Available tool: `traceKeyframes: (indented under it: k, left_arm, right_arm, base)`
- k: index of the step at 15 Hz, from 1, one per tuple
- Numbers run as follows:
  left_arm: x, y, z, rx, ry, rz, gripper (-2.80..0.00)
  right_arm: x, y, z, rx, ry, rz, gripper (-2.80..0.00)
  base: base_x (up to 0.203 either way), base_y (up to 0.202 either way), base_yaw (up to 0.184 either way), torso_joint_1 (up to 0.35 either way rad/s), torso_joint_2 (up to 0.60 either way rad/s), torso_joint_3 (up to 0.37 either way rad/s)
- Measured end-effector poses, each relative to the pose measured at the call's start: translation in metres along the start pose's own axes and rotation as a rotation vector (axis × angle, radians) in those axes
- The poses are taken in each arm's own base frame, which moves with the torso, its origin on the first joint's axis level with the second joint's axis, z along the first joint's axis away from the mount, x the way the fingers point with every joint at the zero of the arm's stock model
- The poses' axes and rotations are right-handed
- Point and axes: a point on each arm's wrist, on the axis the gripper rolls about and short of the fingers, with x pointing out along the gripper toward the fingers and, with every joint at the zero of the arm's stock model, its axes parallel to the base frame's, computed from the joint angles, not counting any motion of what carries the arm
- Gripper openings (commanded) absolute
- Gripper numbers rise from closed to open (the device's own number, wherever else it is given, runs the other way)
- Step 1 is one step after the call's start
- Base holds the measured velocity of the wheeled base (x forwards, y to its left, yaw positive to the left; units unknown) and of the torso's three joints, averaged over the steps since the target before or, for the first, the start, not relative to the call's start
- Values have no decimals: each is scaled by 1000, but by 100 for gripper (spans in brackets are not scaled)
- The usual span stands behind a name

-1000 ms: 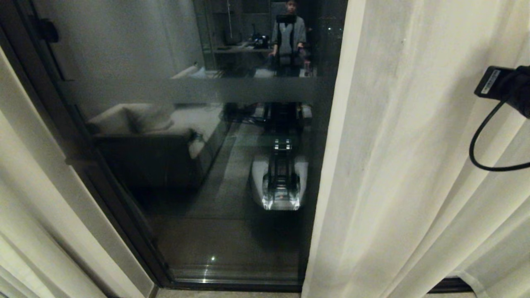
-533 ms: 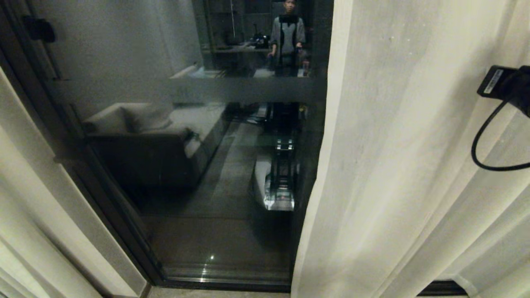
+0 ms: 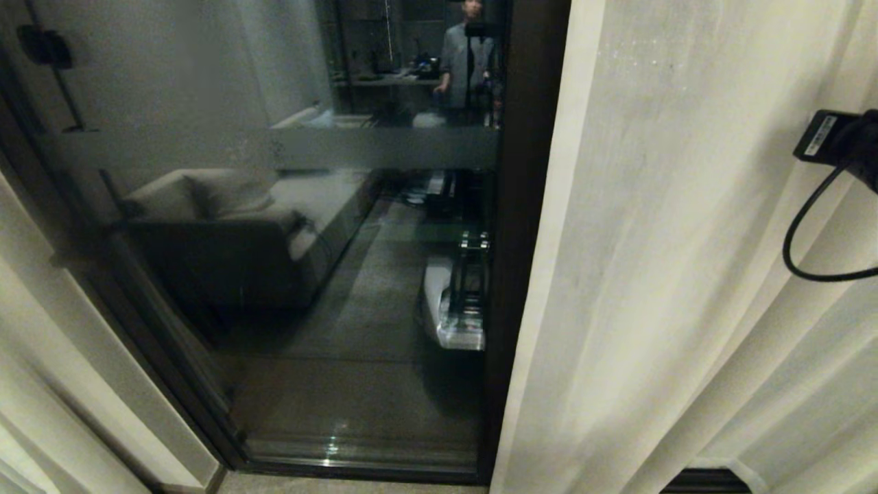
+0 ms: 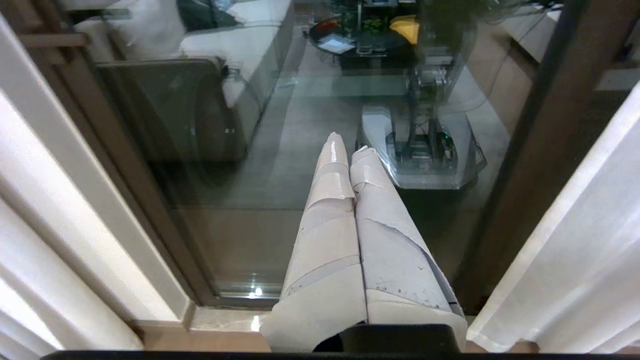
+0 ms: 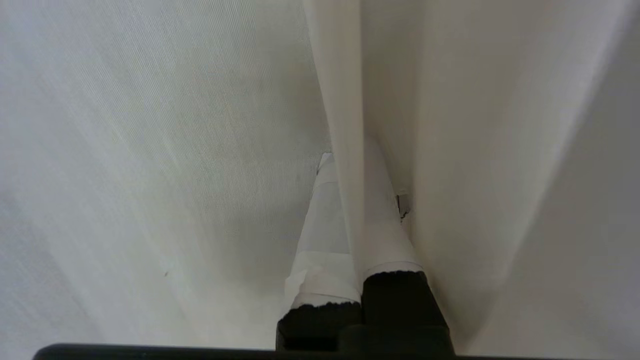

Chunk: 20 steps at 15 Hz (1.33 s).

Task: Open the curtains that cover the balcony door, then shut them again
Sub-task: Pull the inner curtains open on both sides

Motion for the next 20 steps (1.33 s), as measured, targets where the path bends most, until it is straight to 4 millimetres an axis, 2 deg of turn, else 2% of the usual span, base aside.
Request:
traceKeyframes:
  k: [10, 20]
  left_arm:
    - [0, 0, 0, 0, 0, 0, -280]
    - [0, 0, 0, -7, 0, 1, -280]
  right_arm:
    - [3, -12, -3, -1, -18, -37, -280]
    - [1, -13, -4, -2, -13, -40, -280]
  base:
    - [0, -189, 2, 2, 3, 2]
    - [0, -189, 1, 3, 2, 2]
